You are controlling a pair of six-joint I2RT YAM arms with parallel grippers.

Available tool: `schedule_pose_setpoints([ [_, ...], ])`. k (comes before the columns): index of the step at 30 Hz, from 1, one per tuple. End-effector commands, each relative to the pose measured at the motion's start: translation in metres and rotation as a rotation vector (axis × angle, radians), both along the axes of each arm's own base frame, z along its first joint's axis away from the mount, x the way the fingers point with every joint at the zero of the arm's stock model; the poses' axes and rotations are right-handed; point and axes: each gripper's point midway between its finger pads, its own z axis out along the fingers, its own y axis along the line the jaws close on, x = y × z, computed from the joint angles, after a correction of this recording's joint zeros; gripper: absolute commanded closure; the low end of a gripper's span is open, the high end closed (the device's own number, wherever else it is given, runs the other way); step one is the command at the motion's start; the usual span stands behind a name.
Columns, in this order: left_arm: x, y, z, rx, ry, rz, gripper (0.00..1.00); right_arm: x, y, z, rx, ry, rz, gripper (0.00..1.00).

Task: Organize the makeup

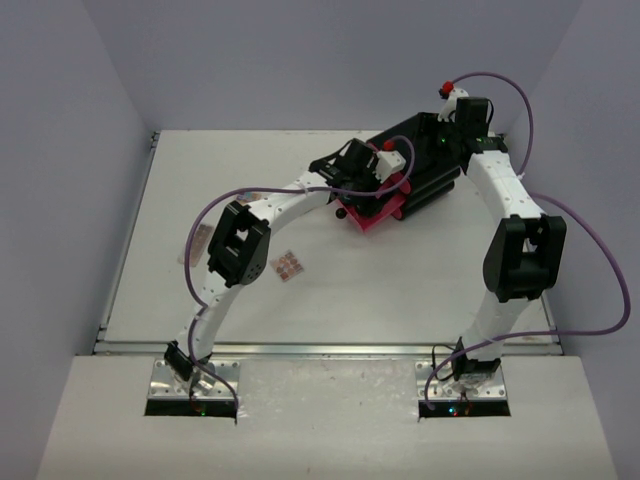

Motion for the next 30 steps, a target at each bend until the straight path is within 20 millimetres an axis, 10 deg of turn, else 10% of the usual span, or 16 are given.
schedule_pose_setpoints([
  [1,0.014,-0.012,0.039,-0.061,-0.100,0.000,0.10,-0.017,-0.007,-0.017,-0.006,0.078,-0.019,0.23],
  [24,-0.032,0.031,0.120,-0.028,-0.162,-0.043,0.13,-0.009,-0.007,-0.022,0.008,0.091,-0.034,0.23],
  [30,-0.048,0.071,0.099,0.008,-0.077,0.012,0.22,-0.012,-0.007,-0.022,0.005,0.097,-0.036,0.23],
])
